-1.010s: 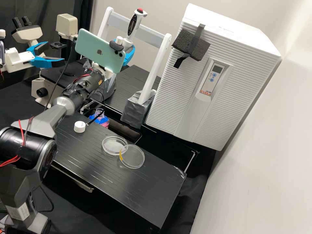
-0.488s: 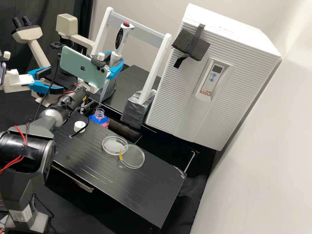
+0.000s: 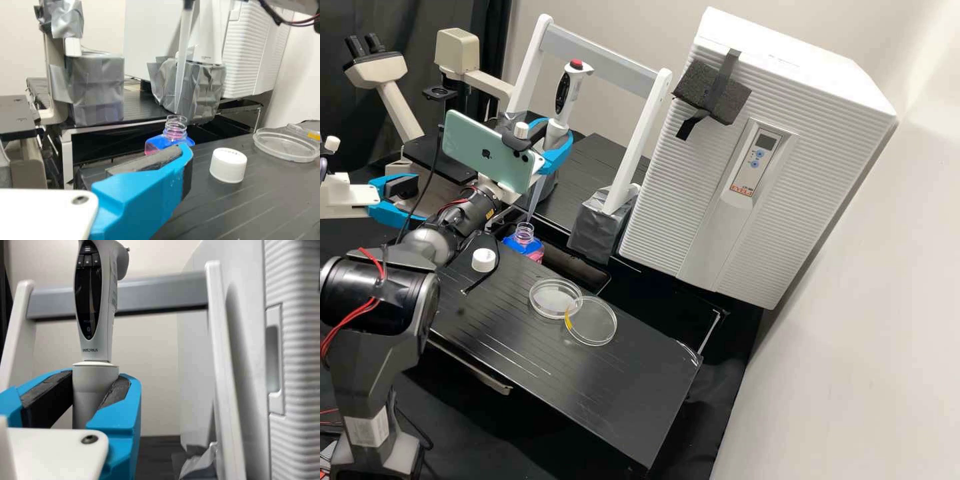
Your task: Use the pipette
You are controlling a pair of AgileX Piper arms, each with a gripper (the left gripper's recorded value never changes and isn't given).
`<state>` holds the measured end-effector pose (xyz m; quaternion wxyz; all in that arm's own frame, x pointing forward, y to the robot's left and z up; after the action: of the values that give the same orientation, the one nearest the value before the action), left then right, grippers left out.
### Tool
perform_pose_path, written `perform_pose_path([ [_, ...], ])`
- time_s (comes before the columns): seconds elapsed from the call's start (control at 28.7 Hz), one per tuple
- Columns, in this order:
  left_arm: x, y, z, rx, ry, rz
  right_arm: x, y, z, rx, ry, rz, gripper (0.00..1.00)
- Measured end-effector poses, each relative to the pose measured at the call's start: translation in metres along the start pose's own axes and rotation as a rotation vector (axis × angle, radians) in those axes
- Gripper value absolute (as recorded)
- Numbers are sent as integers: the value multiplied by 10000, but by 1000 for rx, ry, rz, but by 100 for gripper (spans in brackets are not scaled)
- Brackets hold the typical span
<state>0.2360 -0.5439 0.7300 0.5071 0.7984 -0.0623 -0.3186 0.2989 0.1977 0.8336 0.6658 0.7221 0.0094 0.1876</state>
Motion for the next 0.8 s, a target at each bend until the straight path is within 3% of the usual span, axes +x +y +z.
perform_pose_path([
  [0.21, 1, -6, 14, -1, -4, -2, 7, -41, 27, -5, -9, -14, 0],
  [0.38, 3, -12, 28, 17, -11, -4, -4, -78, 72, -16, -14, -8, 0],
  [0.59, 10, -29, 50, 15, -18, -10, -66, -258, 232, -47, -52, -60, 0],
  [0.8, 12, -33, 54, 14, -20, -12, -109, -371, 314, -55, -77, -96, 0],
])
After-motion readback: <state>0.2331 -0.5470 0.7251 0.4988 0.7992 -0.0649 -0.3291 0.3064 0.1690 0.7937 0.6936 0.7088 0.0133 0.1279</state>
